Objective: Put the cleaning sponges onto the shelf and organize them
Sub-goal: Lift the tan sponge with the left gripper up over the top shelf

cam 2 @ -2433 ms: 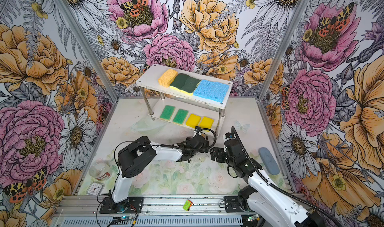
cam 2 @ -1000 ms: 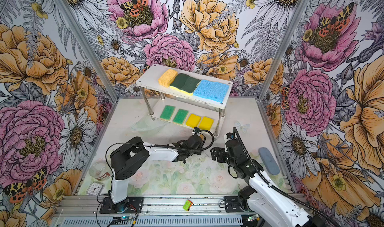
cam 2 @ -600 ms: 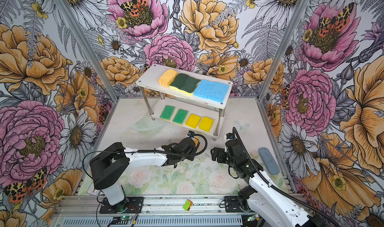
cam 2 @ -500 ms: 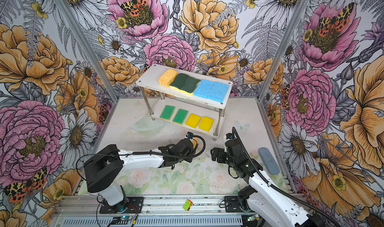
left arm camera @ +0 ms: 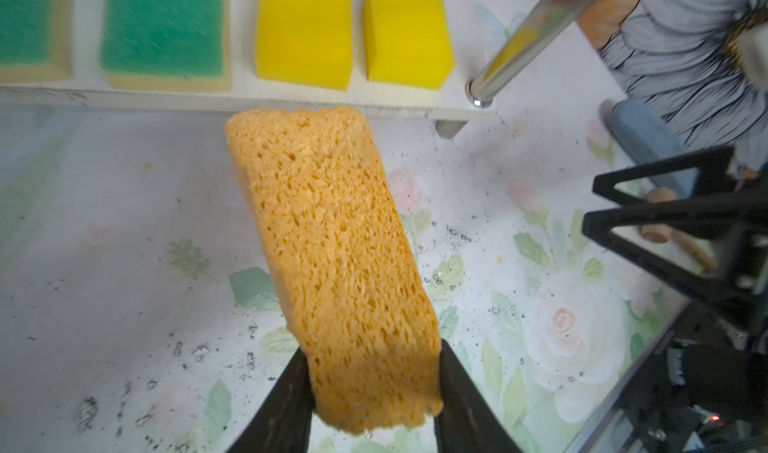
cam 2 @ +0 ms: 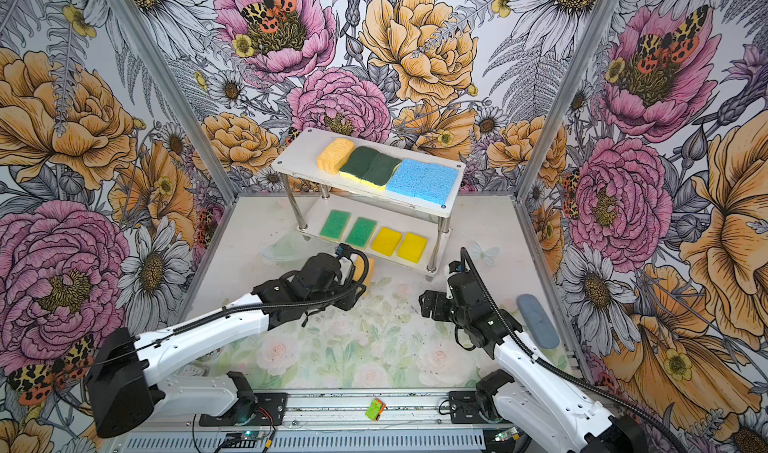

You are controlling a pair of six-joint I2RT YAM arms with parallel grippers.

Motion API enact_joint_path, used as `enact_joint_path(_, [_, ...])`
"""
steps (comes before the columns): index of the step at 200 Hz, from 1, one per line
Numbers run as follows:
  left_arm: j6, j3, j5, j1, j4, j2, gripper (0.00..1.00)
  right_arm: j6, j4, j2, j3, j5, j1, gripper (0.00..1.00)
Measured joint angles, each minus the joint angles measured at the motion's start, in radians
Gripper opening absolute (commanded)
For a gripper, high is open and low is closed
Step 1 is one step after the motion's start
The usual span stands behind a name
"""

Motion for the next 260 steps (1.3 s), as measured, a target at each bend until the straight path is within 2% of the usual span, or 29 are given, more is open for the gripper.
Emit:
enact_joint_path(21, [0.023, 0.063, 0.049, 0.095, -0.033, -0.084, 0.40, 0.000, 0.000, 0.015, 0.018, -0.010, 0.000, 0.92])
enact_joint_path(42, [0.061, 0.134, 0.079, 0.146, -0.072, -0.128, 0.40, 0.000, 0.000, 0.026, 0.029, -0.023, 0.000, 0.92])
enact_joint_path(88, [0.145, 0.291, 0.129, 0.238, -0.152, -0.130, 0.40, -0.003, 0.000, 0.059, 0.045, -0.045, 0.000, 0.91])
enact_joint_path(146, [0.221, 0.464, 0.221, 0.365, -0.194, -0.118, 0.42, -0.003, 0.000, 0.029, 0.045, -0.053, 0.000, 0.91])
enact_joint_path(186, [0.286, 0.632, 0.265, 0.468, -0.200, -0.061, 0.45, -0.003, 0.000, 0.026, 0.045, -0.068, 0.000, 0.91])
enact_joint_path(217, [0.330, 0.773, 0.343, 0.566, -0.200, 0.034, 0.44, -0.003, 0.000, 0.028, 0.045, -0.068, 0.000, 0.91])
enact_joint_path(260, [0.375, 0.919, 0.425, 0.656, -0.200, 0.179, 0.44, -0.003, 0.000, 0.031, 0.045, -0.068, 0.000, 0.91])
